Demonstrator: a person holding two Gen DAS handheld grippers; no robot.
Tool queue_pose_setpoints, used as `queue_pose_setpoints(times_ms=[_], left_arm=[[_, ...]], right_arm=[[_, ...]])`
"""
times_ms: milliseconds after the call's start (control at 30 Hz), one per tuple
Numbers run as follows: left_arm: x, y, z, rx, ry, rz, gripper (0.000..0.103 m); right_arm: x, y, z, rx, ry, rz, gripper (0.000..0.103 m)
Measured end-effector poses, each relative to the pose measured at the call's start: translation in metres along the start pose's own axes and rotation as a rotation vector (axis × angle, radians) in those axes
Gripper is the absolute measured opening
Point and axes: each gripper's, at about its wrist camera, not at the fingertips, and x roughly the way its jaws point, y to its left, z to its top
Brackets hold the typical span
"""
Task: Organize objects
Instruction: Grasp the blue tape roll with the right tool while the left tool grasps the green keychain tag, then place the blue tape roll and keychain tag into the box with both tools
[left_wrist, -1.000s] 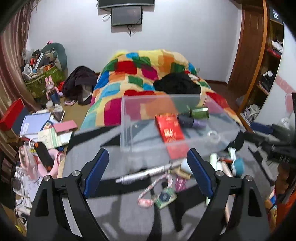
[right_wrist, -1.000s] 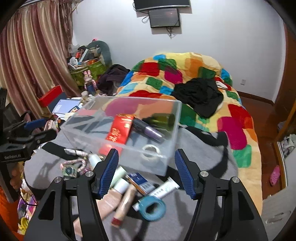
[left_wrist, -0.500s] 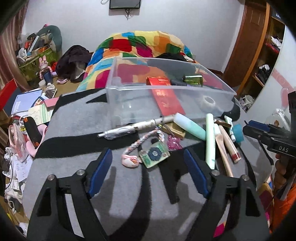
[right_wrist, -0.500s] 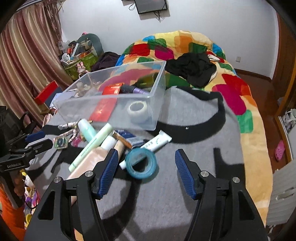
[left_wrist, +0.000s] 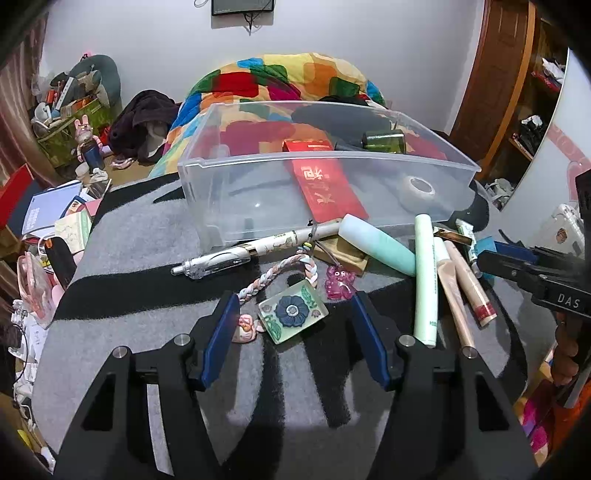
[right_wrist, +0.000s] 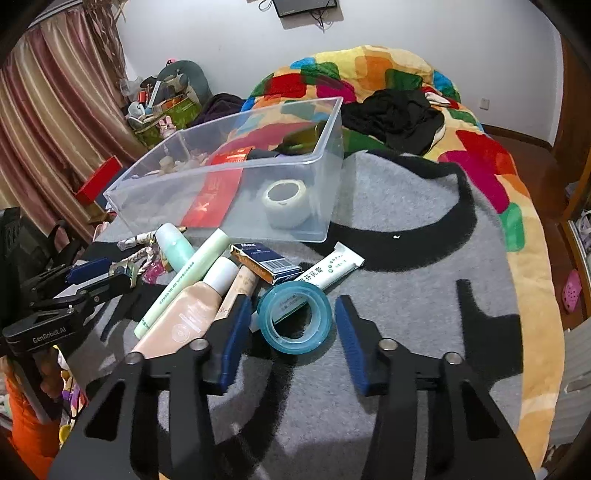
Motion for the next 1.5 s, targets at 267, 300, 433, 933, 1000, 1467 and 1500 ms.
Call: queue_pose_setpoints(times_ms=[267,300,433,933,1000,1467,1500], left_arm=[[-0.001,0.004,-0.002,0.001,-0.014,0.021,0.04],[-0.002,0.003,-0.002,0.004,-0.015,0.022,0.04],[-0.01,0.001,-0.002,0.002,-0.033,0.013,0.04],[-0.052,0.001,0.039,-0.024,-0.176,-0.036,0.04],[-0.054,0.003,0.046,-0.039,-0.186,-0.057,0.04],[-0.035,0.006,0.086,-0.053,-0.2,-0.049,0.04],[-0.031,0.008,0.089,-0.056,-0.193,-0.053,0.04]], right_arm=[[-0.009,0.004,0.0,-0.015,-0.037,-0.008,0.037],[-0.012,0.005,0.0,-0.015,-0.042,-0.007,0.037],[-0.019,0.008,0.003,-0.018,-0.062,0.0,0.037],[-0.048,0.034,0.04,-0.071,-0.186,0.027,0.037],[-0.05,0.039,0.047,-0.083,-0.202,0.026,0.037],[-0.015,0.05,0.095,-0.078,-0.188,0.027,0.037],[-0.01,0.05,0.097,-0.077,-0.179,0.023,0.037]])
